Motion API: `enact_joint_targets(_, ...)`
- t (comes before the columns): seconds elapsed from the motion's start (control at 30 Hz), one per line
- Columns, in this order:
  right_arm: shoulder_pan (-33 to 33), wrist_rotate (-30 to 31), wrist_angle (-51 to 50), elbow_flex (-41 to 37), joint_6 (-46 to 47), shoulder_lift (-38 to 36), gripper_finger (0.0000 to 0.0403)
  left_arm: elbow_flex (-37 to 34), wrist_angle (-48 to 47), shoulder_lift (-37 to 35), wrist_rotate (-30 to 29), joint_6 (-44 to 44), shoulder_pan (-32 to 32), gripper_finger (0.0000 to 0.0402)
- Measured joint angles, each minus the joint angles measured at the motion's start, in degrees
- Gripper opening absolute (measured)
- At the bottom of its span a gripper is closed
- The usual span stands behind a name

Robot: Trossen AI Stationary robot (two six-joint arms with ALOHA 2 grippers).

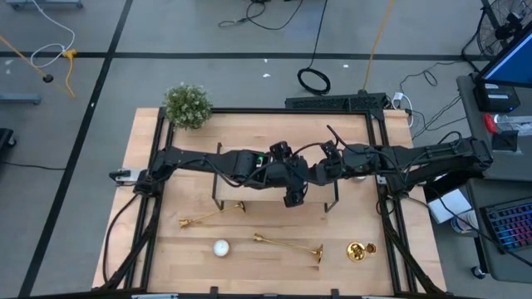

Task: Pick & Place candle stick holders
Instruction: Put the black scented candle on the shelf

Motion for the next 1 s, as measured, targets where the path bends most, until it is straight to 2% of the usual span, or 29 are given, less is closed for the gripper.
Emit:
enact_joint_targets(0.2, 0.0, -0.02, 0.0, 0.0, 0.0, 0.01, 0.0295, 0.0, -0.32, 0.0, -0.17, -0.52, -0.02, 0.0386)
enact_joint_targets(0.47, 0.0, -0.09, -0.11, 0.0, 0.0, 0.01, 0.0295, 0.0, -0.74, 0.0, 0.52, -0.37, -0.02, 0.0302)
enact_joint_targets(0.63, 0.0, -0.15, -0.17, 0.0, 0.0, 0.01, 0.0296, 0.02, -0.74, 0.0, 0.79, -0.34, -0.02, 0.0301)
enact_joint_targets(0.8, 0.0, -0.18, -0.22, 0.0, -0.25, 0.01, 0.0296, 0.04, -0.72, 0.0, 0.61, -0.37, -0.02, 0.0326)
enact_joint_targets(1.0, 0.02, -0.2, -0.31, 0.0, -0.24, 0.01, 0.0303, 0.04, -0.7, 0.0, 0.55, -0.53, -0.02, 0.0299)
